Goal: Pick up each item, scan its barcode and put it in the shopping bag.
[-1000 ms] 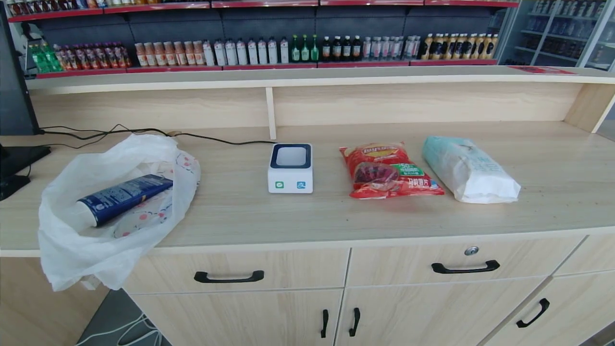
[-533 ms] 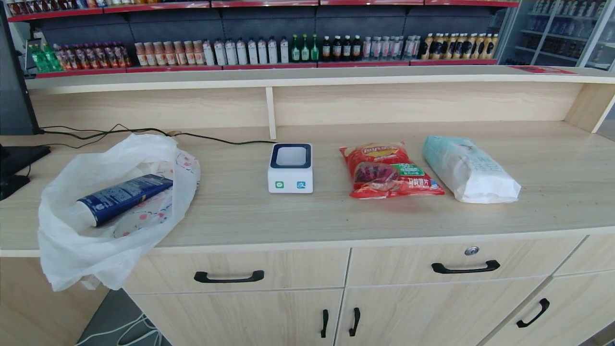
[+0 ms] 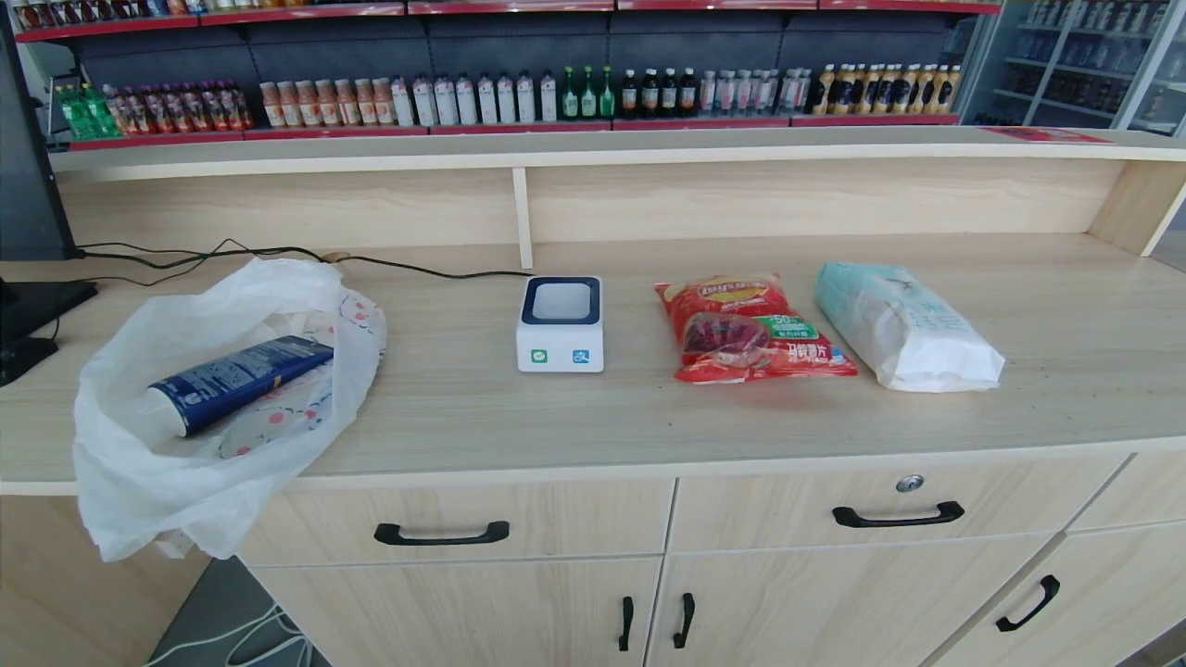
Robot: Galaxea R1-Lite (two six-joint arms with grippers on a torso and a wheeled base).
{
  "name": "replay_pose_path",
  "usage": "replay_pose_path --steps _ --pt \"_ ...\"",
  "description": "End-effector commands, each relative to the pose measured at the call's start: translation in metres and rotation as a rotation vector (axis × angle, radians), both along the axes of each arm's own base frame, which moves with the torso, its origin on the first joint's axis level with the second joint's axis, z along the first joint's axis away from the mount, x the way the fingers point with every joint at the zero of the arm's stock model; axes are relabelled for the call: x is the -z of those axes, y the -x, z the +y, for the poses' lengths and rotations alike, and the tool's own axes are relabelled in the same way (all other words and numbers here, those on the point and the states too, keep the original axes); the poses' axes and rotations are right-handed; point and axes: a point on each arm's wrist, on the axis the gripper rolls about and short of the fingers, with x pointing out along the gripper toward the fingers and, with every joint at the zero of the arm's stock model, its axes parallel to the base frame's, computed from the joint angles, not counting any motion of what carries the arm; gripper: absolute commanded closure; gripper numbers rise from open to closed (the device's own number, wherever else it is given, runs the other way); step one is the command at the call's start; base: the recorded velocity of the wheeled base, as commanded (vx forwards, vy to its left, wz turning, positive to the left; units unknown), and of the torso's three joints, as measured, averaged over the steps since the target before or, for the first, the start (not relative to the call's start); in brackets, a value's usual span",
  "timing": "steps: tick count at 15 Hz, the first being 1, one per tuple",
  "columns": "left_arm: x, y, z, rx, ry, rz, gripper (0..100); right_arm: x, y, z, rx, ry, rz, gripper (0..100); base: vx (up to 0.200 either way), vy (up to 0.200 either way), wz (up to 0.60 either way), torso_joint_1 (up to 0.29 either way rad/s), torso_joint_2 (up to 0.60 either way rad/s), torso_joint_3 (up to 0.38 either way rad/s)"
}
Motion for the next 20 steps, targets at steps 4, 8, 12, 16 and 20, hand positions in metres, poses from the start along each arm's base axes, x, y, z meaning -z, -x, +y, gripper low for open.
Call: replay_pose_path --steps 4,8,12,16,20 --pt "0.0 0.0 0.0 0.0 0.001 -0.001 100 -0.06 -0.027 0.005 -0.125 0.005 0.038 0 0.0 0.0 0.0 0.0 0.0 0.0" --pt "0.0 0.0 0.0 0.0 0.001 -0.001 100 -0.075 -0.077 0.014 -0.285 0.005 0.083 0 0.0 0.0 0.0 0.0 0.0 0.0" --pt "0.0 0.0 0.0 0.0 0.001 -0.001 100 -0.07 -0.114 0.027 -0.375 0.016 0.174 0 0.0 0.0 0.0 0.0 0.0 0.0" --pt "0.0 0.0 0.0 -0.001 0.001 -0.001 100 -0.063 -0.155 0.046 -0.457 0.016 0.21 0 0.0 0.0 0.0 0.0 0.0 0.0" --pt "0.0 0.0 0.0 0.0 0.001 -0.001 100 -0.063 -0.195 0.062 -0.492 -0.044 0.238 0 0.0 0.0 0.0 0.0 0.0 0.0"
